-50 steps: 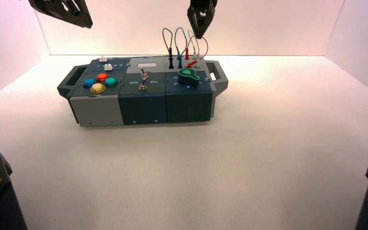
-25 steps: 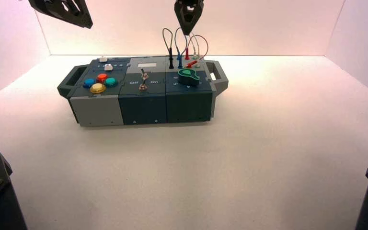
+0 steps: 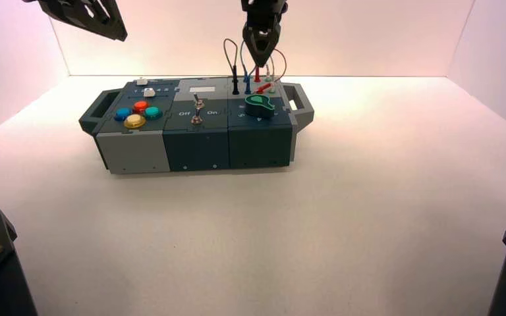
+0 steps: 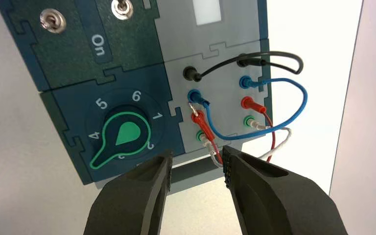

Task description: Insert the red wire.

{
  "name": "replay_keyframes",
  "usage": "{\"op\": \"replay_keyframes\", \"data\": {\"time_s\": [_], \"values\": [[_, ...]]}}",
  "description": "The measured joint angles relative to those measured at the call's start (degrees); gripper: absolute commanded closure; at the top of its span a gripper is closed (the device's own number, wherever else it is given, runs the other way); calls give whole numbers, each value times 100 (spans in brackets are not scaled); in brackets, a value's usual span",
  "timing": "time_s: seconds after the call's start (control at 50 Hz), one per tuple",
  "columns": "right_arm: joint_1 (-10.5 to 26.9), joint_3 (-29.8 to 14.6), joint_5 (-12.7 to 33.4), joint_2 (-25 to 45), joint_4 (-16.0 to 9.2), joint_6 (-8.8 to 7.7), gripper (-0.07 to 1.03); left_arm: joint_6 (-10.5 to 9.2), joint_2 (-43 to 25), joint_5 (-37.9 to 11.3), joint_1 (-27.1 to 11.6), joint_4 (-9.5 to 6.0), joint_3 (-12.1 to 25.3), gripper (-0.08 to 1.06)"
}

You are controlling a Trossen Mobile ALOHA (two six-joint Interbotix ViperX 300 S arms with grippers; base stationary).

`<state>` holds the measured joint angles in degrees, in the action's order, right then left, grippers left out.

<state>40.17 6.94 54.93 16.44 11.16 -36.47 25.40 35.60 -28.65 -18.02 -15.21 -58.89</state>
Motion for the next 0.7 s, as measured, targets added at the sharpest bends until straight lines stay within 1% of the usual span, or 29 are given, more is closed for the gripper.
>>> {"op": "replay_keyframes", "data": {"time_s": [0.3,0.7], "values": [[-18,-70,-62,264,97,0,42,0,0,18,0,0,-9,75],[-176,-334,-123,598,114,0,42,0,0,44,0,9,-9,75]]}}
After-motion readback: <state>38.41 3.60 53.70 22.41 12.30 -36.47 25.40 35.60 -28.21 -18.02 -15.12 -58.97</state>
